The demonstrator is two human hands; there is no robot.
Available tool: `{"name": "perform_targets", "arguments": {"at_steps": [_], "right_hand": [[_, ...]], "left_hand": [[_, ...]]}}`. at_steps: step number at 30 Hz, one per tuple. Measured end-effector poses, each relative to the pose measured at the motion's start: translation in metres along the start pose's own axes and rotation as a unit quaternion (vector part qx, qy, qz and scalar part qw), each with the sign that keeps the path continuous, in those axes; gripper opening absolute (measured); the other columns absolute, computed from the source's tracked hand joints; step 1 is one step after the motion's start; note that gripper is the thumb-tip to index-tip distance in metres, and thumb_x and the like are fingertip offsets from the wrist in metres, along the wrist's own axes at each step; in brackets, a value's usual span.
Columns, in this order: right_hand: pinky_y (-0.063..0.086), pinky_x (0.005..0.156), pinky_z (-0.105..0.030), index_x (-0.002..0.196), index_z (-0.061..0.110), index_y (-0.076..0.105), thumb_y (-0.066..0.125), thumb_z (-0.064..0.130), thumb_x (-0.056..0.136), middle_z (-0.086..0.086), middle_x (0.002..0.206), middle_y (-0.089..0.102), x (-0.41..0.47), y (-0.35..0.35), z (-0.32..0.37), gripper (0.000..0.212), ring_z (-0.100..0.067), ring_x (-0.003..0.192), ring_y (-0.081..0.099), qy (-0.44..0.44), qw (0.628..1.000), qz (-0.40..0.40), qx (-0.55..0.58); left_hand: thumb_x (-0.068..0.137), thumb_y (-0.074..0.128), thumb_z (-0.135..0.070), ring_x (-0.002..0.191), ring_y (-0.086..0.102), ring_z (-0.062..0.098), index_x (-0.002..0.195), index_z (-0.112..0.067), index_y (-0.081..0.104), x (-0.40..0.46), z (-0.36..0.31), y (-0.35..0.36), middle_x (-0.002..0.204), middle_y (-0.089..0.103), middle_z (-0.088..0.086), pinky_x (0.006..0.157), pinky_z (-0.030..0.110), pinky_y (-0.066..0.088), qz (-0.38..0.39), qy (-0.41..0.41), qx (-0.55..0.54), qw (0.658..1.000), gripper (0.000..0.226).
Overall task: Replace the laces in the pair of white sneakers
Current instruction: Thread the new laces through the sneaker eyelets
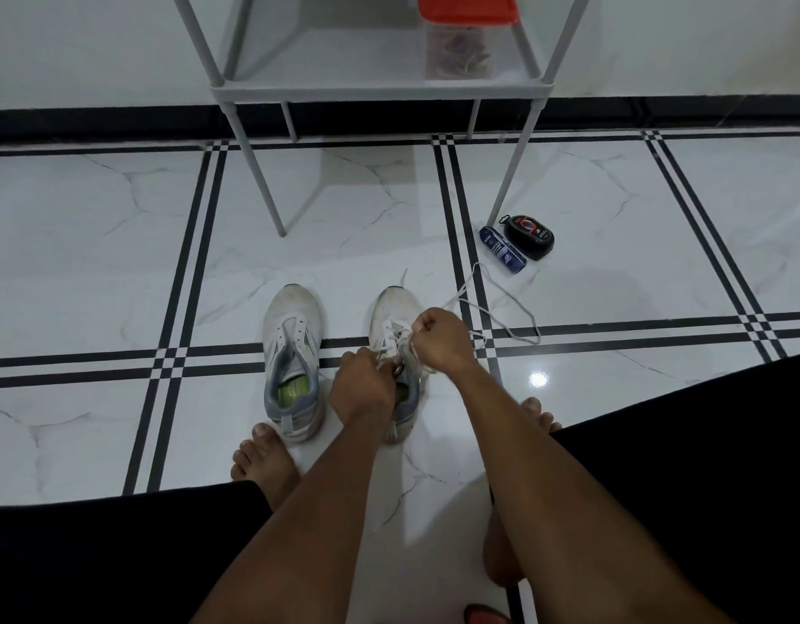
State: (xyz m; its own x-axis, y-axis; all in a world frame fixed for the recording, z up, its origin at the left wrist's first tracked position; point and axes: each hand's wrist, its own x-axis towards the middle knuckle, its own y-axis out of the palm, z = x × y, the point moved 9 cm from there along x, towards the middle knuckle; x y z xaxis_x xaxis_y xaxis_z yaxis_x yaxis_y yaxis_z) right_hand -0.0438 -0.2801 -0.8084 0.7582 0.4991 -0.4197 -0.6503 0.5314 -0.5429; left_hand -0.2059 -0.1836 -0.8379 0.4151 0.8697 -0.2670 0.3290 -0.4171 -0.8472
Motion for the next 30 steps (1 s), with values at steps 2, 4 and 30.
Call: {"name": "perform_targets", "arguments": {"at_steps": [2,4,30], "right_hand": [[0.056,0.075,-0.031,0.083,0.019,0.069,0.059,0.010,0.093,0.004,0.090,0.077,0.009,-0.013,0.016,0.017,-0.015,0.086,0.073,0.005,0.997,0.016,0.074],[0.054,0.069,-0.028,0.088,0.013,0.069,0.056,0.011,0.102,0.001,0.090,0.076,0.013,-0.025,0.032,0.019,-0.012,0.080,0.069,0.040,0.965,0.074,0.249],[0.060,0.075,-0.039,0.094,-0.001,0.076,0.080,0.059,0.088,-0.014,0.088,0.072,0.003,-0.013,-0.006,0.060,-0.020,0.077,0.066,0.074,0.989,0.074,0.101]], "left_hand": [[0.093,0.066,-0.054,0.102,0.068,0.029,0.104,-0.027,0.068,0.002,0.005,0.000,0.111,0.069,0.001,0.080,0.035,0.052,0.022,-0.023,-0.033,0.999,0.029],[0.094,0.068,-0.051,0.104,0.069,0.027,0.109,-0.029,0.071,0.003,0.006,0.001,0.113,0.073,-0.001,0.077,0.030,0.045,0.043,-0.035,-0.058,0.997,0.027],[0.088,0.074,-0.056,0.095,0.066,0.027,0.101,-0.027,0.061,0.000,0.014,0.003,0.104,0.072,0.000,0.073,0.032,0.046,0.074,-0.065,-0.084,0.992,0.034]]}}
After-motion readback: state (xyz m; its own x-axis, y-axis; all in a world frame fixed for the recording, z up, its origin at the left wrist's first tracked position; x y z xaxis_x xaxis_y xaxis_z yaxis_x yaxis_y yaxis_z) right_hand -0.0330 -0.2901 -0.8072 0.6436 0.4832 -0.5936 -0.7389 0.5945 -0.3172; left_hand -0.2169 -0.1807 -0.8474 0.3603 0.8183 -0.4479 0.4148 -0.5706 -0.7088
